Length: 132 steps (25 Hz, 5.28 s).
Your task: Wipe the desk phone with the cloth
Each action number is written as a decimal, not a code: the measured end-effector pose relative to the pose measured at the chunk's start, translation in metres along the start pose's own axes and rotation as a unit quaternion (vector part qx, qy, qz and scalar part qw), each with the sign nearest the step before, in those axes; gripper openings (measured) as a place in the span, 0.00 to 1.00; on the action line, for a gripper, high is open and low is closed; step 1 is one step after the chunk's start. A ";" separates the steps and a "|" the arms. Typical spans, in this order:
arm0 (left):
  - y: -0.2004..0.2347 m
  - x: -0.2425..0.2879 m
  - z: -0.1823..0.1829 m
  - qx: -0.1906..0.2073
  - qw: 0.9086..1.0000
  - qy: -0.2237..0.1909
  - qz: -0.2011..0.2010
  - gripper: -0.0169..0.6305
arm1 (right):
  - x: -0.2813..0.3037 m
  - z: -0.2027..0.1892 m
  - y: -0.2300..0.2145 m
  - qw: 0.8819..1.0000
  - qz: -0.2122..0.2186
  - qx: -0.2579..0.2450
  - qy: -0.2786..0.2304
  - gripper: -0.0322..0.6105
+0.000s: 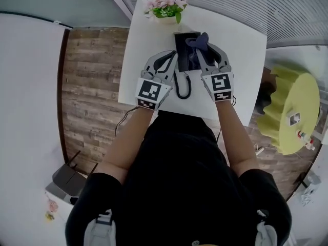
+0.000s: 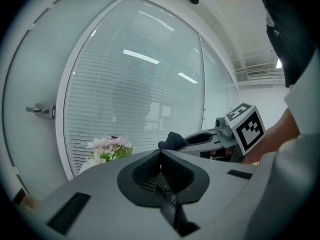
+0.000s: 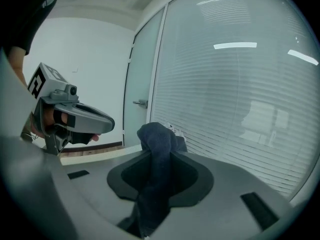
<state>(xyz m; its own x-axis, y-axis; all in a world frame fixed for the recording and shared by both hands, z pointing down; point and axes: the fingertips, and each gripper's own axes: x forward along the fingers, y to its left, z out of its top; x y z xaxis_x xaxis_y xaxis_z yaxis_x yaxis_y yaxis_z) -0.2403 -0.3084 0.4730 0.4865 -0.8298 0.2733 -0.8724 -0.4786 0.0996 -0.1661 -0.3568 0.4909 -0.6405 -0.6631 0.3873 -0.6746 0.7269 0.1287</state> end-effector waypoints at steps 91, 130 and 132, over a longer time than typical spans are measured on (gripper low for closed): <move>0.037 0.044 -0.070 -0.075 0.995 0.045 0.045 0.04 | 0.069 -0.081 0.016 0.996 0.008 -0.029 0.089 0.22; 0.021 0.029 -0.131 -0.104 0.990 0.083 0.039 0.04 | 0.065 -0.142 0.067 0.988 0.028 -0.084 0.123 0.21; 0.018 0.028 -0.136 -0.105 0.990 0.086 0.037 0.04 | 0.061 -0.146 0.069 0.988 0.028 -0.085 0.125 0.21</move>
<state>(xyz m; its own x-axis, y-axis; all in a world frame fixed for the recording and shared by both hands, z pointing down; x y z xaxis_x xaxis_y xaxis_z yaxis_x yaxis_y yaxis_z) -0.2490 -0.3010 0.6121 0.4218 -0.7907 0.4437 -0.9045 -0.3332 0.2661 -0.1984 -0.3209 0.6567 -0.5497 -0.5723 0.6085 -0.5559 0.7944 0.2450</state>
